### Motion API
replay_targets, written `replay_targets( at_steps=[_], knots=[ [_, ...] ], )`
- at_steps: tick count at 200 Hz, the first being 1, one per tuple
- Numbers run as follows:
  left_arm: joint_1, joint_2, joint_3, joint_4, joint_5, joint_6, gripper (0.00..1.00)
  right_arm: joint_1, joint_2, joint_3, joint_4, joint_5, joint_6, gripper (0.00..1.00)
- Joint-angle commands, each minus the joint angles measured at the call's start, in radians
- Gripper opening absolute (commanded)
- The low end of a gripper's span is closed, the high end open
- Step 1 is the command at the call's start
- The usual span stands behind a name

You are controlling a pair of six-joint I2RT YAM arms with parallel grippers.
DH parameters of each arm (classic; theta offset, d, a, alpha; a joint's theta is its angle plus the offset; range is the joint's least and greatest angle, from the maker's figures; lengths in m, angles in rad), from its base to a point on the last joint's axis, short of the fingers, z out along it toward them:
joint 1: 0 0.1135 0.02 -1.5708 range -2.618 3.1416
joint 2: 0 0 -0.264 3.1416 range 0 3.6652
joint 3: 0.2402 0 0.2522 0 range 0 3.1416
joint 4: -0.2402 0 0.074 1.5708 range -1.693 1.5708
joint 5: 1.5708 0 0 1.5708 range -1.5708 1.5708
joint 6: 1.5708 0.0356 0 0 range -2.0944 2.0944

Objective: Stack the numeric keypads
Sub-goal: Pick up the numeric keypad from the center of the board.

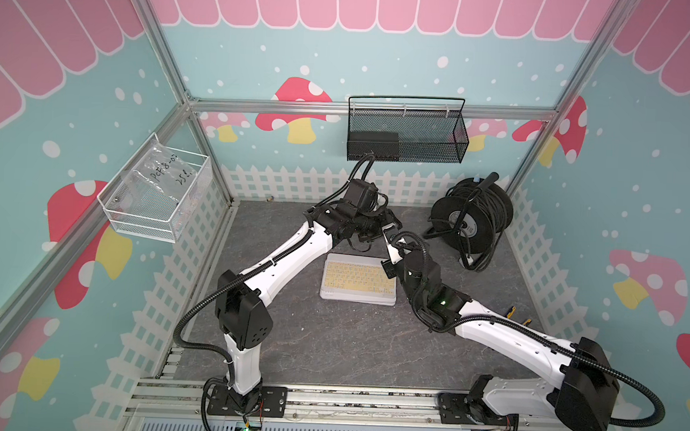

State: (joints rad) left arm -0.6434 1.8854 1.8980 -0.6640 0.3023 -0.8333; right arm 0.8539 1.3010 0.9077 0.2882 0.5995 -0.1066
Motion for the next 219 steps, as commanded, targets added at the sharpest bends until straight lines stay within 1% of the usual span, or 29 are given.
replay_targets(
  at_steps=[1,33,56,88,96,107,118,140,157,177,195,219],
  knots=[
    [0.005,0.026,-0.017,-0.034,0.053,-0.008,0.46,0.031,0.026,0.001,0.148,0.057,-0.120,0.10],
    [0.014,0.020,-0.061,-0.042,0.063,-0.011,0.35,0.058,0.085,-0.016,0.230,0.133,-0.238,0.10],
    [0.022,0.011,-0.089,-0.030,0.075,-0.016,0.23,0.062,0.110,-0.021,0.251,0.146,-0.249,0.11],
    [0.039,0.013,-0.112,-0.001,0.107,-0.032,0.14,0.066,0.129,-0.021,0.283,0.160,-0.267,0.17],
    [0.043,0.014,-0.118,0.011,0.116,-0.038,0.10,0.066,0.133,-0.020,0.289,0.164,-0.274,0.18],
    [0.049,0.010,-0.134,0.033,0.125,-0.049,0.09,0.066,0.136,-0.021,0.292,0.169,-0.280,0.19],
    [0.055,0.006,-0.150,0.060,0.135,-0.063,0.09,0.066,0.137,-0.022,0.294,0.167,-0.281,0.27],
    [0.081,0.001,-0.181,0.113,0.172,-0.091,0.08,0.066,0.138,-0.026,0.286,0.158,-0.273,0.51],
    [0.104,-0.005,-0.197,0.148,0.188,-0.099,0.07,0.065,0.128,-0.019,0.241,0.145,-0.226,0.63],
    [0.137,-0.012,-0.221,0.201,0.204,-0.103,0.07,0.066,0.083,-0.001,0.118,0.079,-0.112,0.71],
    [0.169,-0.015,-0.238,0.238,0.226,-0.093,0.07,0.065,0.025,0.000,0.021,0.025,-0.008,0.74],
    [0.222,-0.029,-0.318,0.380,0.328,-0.109,0.06,0.063,-0.091,-0.023,-0.093,-0.044,0.135,0.78]
  ],
)
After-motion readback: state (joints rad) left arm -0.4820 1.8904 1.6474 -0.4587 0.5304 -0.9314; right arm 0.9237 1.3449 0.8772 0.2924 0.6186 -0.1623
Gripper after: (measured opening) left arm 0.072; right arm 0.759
